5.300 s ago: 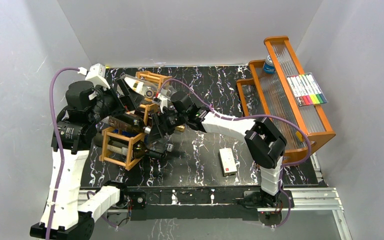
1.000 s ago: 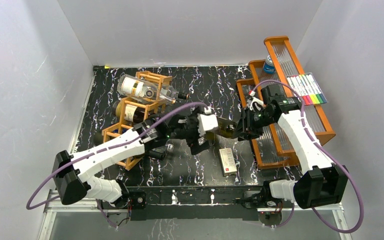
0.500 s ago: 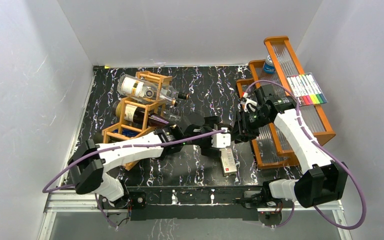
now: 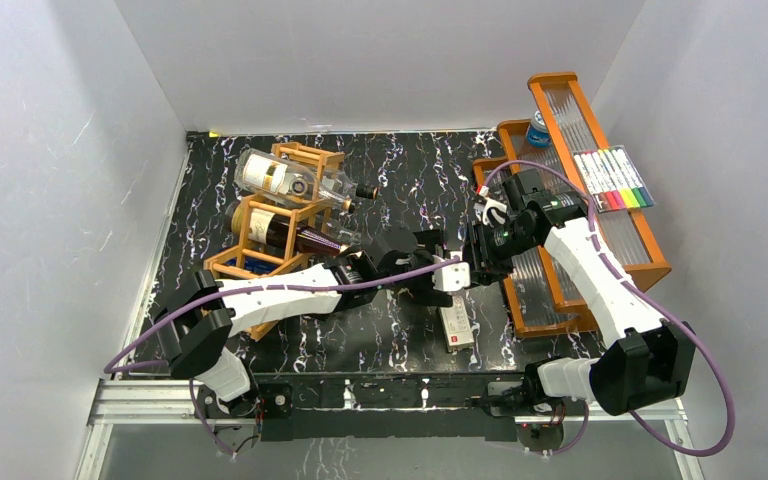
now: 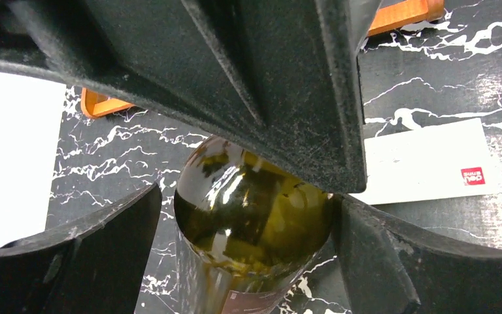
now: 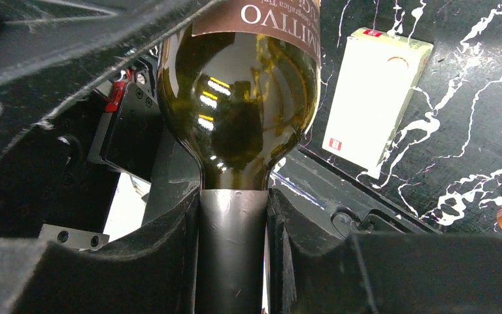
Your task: Take the wine bottle off the wine rack
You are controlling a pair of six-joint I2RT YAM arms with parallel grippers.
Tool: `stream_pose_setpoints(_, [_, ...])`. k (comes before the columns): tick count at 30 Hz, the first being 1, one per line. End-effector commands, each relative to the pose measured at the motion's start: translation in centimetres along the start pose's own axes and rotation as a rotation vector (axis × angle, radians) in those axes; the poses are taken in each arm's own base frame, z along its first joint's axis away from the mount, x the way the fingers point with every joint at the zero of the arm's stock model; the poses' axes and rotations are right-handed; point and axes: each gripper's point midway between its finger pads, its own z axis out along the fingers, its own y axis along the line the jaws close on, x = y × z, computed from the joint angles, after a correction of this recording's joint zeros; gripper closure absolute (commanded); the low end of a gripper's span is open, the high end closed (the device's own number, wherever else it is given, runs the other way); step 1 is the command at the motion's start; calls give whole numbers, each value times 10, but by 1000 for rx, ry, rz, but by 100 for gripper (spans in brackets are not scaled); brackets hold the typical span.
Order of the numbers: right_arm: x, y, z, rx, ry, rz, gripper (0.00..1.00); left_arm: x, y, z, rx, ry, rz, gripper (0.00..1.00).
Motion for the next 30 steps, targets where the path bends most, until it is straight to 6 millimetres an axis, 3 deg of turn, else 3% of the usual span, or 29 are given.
stream_pose_setpoints(1, [-12, 38, -18, -134, -81, -120, 100, -20, 14, -5, -61, -60, -21, 11])
stream_pose_setpoints(7, [-13, 43, -22, -148, -93, -142, 100, -15, 17, -8, -94, -41, -41, 53])
stream_pose_setpoints(9, [-16, 41, -22, -129, -108, -143, 84, -16, 21, -10, -111, -37, -65, 68])
stream_pose_setpoints(12, [-24, 36, -23, -86, -143, -145, 58, -14, 25, -14, -145, -24, -122, 80])
stream_pose_setpoints(15, [-38, 31, -21, -54, -189, -146, 39, -13, 24, -19, -174, -44, -197, 86])
stream_pose_setpoints(22, [-65, 30, -25, -4, -272, -151, 18, -6, 19, -26, -205, -44, -295, 96])
stream_pose_setpoints(25, [-80, 28, -41, 66, -371, -154, 15, -9, 25, -33, -248, -56, -352, 99])
stream_pose_setpoints(27, [-101, 31, -69, 134, -555, -148, 5, -13, 34, -39, -304, -76, -444, 100])
stream_pose_setpoints(30, [-106, 33, -78, 139, -625, -135, 3, -17, 37, -40, -322, -94, -509, 100])
